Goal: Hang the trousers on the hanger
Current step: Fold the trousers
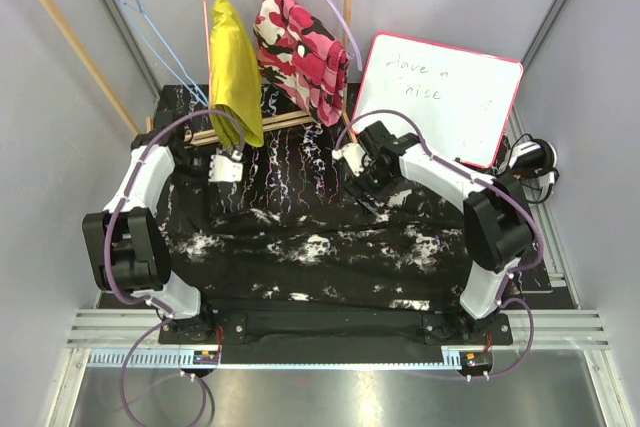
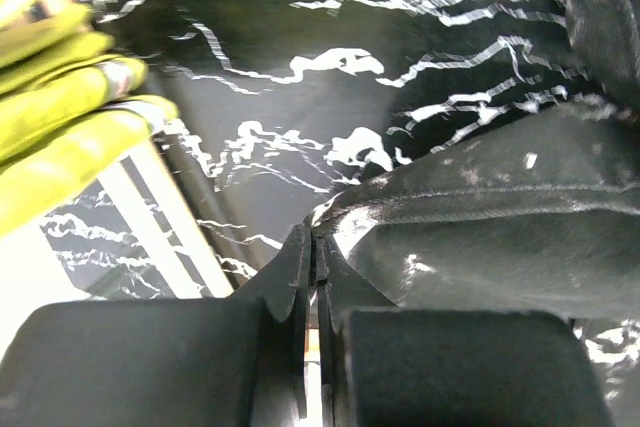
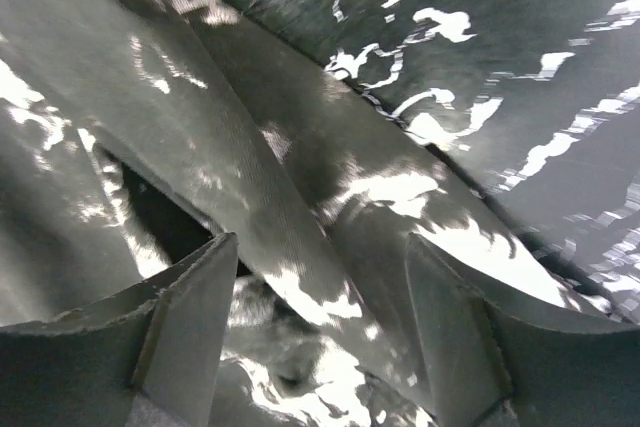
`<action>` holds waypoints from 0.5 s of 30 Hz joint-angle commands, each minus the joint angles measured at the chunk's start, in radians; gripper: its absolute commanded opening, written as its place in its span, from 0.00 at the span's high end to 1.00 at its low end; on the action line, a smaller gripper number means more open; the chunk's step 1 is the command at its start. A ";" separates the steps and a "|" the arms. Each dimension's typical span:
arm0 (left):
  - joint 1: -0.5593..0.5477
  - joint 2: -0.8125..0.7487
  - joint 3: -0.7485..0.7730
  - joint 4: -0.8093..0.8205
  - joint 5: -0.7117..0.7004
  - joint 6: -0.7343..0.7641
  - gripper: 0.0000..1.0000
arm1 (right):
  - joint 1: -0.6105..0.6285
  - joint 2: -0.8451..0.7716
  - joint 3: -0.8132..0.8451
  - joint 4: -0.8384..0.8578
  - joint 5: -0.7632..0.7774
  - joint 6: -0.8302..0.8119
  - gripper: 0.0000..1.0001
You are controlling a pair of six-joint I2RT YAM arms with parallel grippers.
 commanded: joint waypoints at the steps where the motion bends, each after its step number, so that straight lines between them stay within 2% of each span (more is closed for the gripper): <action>1: 0.033 -0.052 0.095 0.036 0.131 -0.132 1.00 | 0.010 0.053 -0.016 0.012 -0.035 -0.023 0.29; 3: 0.068 -0.084 0.112 0.070 0.177 -0.209 1.00 | 0.007 0.067 -0.029 0.008 -0.029 -0.037 0.55; 4: 0.101 -0.101 0.109 0.081 0.195 -0.232 1.00 | 0.002 0.062 -0.033 0.002 -0.028 -0.040 0.71; 5: 0.121 -0.118 0.088 0.090 0.230 -0.256 1.00 | -0.017 0.056 -0.035 -0.003 -0.025 -0.040 1.00; 7: 0.189 -0.188 0.039 0.134 0.269 -0.273 1.00 | -0.048 0.012 -0.044 -0.012 -0.031 -0.040 1.00; 12: 0.345 -0.380 -0.255 0.311 0.396 -0.263 1.00 | -0.169 -0.132 -0.075 -0.017 -0.029 -0.062 1.00; 15: 0.410 -0.441 -0.412 0.351 0.421 -0.215 1.00 | -0.173 -0.220 -0.131 -0.017 -0.031 -0.082 1.00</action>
